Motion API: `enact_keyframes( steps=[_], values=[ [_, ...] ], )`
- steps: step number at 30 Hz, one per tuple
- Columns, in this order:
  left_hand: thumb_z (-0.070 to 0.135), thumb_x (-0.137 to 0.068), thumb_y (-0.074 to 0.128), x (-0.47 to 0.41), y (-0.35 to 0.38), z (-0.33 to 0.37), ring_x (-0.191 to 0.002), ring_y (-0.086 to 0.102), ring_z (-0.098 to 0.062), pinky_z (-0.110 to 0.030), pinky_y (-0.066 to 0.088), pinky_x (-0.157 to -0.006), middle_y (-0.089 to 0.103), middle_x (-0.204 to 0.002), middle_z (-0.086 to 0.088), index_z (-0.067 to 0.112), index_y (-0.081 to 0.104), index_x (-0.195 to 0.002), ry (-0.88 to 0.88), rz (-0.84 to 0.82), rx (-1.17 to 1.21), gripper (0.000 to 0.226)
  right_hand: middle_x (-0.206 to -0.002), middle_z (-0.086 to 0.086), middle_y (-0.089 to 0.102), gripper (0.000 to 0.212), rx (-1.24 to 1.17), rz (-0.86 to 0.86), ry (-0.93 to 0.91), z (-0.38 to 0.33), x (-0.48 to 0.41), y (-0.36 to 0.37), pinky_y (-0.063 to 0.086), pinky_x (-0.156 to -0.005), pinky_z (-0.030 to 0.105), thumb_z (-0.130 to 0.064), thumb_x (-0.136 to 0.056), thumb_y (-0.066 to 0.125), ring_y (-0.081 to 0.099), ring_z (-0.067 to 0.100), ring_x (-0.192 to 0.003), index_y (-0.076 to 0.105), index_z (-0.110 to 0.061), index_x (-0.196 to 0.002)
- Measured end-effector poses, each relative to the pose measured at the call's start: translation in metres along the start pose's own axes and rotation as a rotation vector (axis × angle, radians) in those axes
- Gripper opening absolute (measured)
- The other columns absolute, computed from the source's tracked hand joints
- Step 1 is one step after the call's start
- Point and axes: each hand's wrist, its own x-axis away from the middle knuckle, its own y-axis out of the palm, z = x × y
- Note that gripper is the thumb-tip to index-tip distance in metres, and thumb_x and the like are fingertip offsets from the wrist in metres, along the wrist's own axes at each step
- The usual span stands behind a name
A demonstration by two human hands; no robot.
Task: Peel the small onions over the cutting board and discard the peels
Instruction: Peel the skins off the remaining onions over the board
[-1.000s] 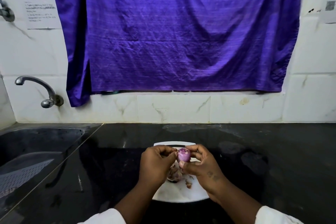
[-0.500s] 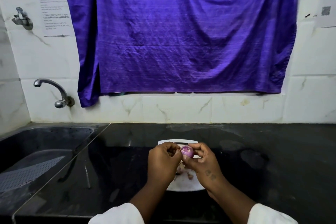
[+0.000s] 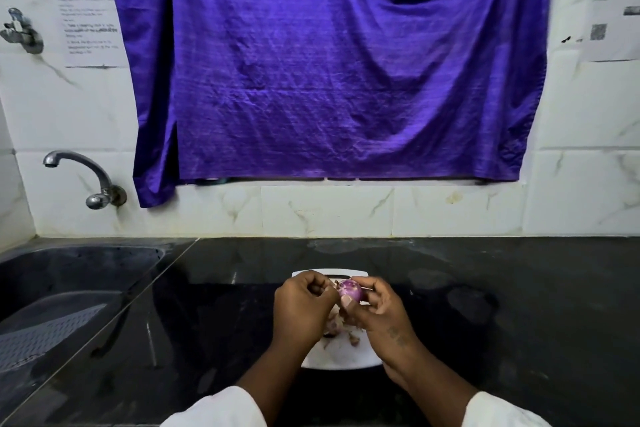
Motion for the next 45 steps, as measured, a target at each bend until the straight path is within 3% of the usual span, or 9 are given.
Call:
enact_keyframes(
  steps=[6,14,19,23,30,33,37,42,45],
  values=[
    [0.001,-0.090,0.070,-0.015,0.005,-0.015,-0.058,0.069,-0.020,-0.029,0.057,-0.057,0.075,-0.067,-0.012,0.012,0.078,-0.072,-0.135,-0.112,0.232,0.022,-0.108,0.012,0.078,0.037,-0.077,-0.058,0.082,0.001,-0.004,-0.009,0.062,-0.082,0.038,-0.009,-0.085,0.078,0.076,0.028,-0.093,0.065,-0.010,-0.120],
    [0.013,-0.091,0.079,-0.020,0.009,-0.032,-0.084,0.078,-0.032,-0.041,0.066,-0.073,0.080,-0.091,-0.010,0.017,0.082,-0.101,-0.013,-0.242,0.275,0.012,-0.116,0.004,0.076,0.038,-0.022,-0.045,0.057,0.016,-0.017,-0.012,0.060,-0.093,0.042,-0.019,-0.086,0.078,0.073,0.024,-0.107,0.067,-0.018,-0.123],
    [0.005,-0.090,0.077,-0.024,0.013,-0.047,-0.082,0.078,-0.026,-0.032,0.063,-0.070,0.080,-0.089,-0.008,0.016,0.081,-0.100,-0.001,-0.223,0.249,0.015,-0.119,0.004,0.074,0.038,0.042,-0.042,-0.035,0.029,-0.017,-0.010,0.061,-0.081,0.028,-0.010,-0.092,0.072,0.073,0.019,-0.106,0.065,-0.018,-0.129],
    [0.005,-0.090,0.077,-0.022,0.017,-0.047,-0.077,0.078,-0.017,-0.028,0.063,-0.065,0.080,-0.086,-0.002,0.018,0.081,-0.098,0.032,-0.194,0.172,0.016,-0.115,-0.002,0.076,0.045,0.130,-0.035,-0.078,0.035,-0.013,-0.008,0.061,-0.079,0.030,-0.024,-0.094,0.069,0.074,0.018,-0.102,0.059,-0.030,-0.137],
    [0.008,-0.088,0.077,-0.020,0.016,-0.029,-0.066,0.077,-0.014,-0.027,0.061,-0.057,0.080,-0.076,0.004,0.019,0.084,-0.095,0.095,-0.189,0.071,0.015,-0.130,-0.014,0.061,0.047,0.277,0.002,-0.153,0.032,-0.008,-0.007,0.055,-0.069,0.012,-0.029,-0.098,0.063,0.064,-0.006,-0.107,0.053,-0.033,-0.144],
    [0.010,-0.088,0.073,-0.016,0.016,-0.021,-0.063,0.075,-0.008,-0.029,0.062,-0.057,0.079,-0.073,0.009,0.024,0.084,-0.093,0.148,-0.174,-0.021,0.019,-0.134,-0.017,0.060,0.045,0.296,0.001,-0.160,0.028,-0.007,-0.005,0.054,-0.078,0.011,-0.030,-0.099,0.062,0.060,-0.010,-0.113,0.052,-0.036,-0.143],
    [0.004,-0.084,0.068,-0.028,0.014,-0.012,-0.064,0.071,-0.002,-0.026,0.060,-0.063,0.077,-0.073,0.014,0.026,0.084,-0.088,0.218,-0.096,-0.122,0.027,-0.137,-0.011,0.063,0.049,0.294,-0.050,-0.134,0.015,-0.023,-0.008,0.053,-0.101,0.026,-0.031,-0.098,0.064,0.063,0.003,-0.121,0.051,-0.034,-0.146],
    [0.010,-0.089,0.078,-0.042,0.003,0.000,-0.088,0.072,0.000,-0.014,0.054,-0.067,0.076,-0.096,0.013,0.023,0.082,-0.105,0.288,-0.139,0.053,0.021,-0.112,0.010,0.074,0.031,0.054,-0.109,0.049,-0.028,-0.042,-0.006,0.057,-0.080,0.034,-0.019,-0.105,0.053,0.068,0.018,-0.082,0.061,-0.020,-0.134],
    [0.016,-0.088,0.082,-0.050,-0.005,0.006,-0.097,0.073,-0.008,-0.023,0.059,-0.061,0.073,-0.102,0.010,0.022,0.079,-0.105,0.285,-0.266,0.156,0.019,-0.099,0.012,0.076,0.027,-0.010,-0.206,0.120,-0.047,-0.046,-0.012,0.056,-0.074,0.031,-0.021,-0.107,0.047,0.066,0.022,-0.078,0.063,-0.019,-0.128]
  ],
)
